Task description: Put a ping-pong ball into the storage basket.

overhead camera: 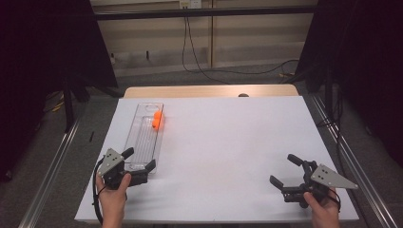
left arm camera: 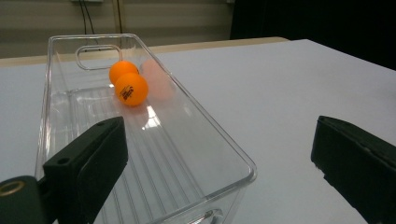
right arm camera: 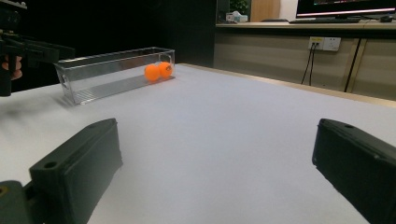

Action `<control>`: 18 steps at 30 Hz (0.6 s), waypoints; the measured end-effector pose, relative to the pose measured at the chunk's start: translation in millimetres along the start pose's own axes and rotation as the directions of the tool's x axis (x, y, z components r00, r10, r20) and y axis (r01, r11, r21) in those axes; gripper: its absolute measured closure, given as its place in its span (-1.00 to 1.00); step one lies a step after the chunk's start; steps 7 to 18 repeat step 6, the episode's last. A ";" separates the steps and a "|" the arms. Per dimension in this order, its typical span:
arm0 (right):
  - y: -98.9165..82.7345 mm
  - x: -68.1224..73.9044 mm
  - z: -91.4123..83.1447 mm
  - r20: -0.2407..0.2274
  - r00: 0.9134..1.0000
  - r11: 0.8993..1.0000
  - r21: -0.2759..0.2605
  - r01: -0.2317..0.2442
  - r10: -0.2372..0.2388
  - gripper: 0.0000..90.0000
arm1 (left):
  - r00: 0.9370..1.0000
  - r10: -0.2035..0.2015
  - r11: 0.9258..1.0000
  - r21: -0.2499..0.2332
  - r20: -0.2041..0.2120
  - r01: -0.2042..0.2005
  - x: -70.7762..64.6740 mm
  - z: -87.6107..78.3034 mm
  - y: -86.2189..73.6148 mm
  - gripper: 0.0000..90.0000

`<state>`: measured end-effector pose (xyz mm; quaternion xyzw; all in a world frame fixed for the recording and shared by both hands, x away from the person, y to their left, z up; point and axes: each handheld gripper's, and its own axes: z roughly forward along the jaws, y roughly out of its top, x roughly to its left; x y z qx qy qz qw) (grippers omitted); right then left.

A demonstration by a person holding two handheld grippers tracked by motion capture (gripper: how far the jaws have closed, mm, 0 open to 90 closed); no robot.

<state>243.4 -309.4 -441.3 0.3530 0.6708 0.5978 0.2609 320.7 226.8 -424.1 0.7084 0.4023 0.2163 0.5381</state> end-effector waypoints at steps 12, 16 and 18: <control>-0.4 -0.2 0.7 0.001 1.000 1.000 0.006 0.002 -0.002 -0.98 | 1.000 0.002 1.000 0.002 0.003 -0.002 0.6 -0.1 -0.4 -0.91; -0.4 -0.2 0.7 0.001 1.000 1.000 0.006 0.002 -0.002 -0.98 | 1.000 0.002 1.000 0.002 0.003 -0.002 0.6 -0.1 -0.4 -0.91; -0.4 -0.2 0.7 0.001 1.000 1.000 0.006 0.002 -0.002 -0.98 | 1.000 0.002 1.000 0.002 0.003 -0.002 0.6 -0.1 -0.4 -0.91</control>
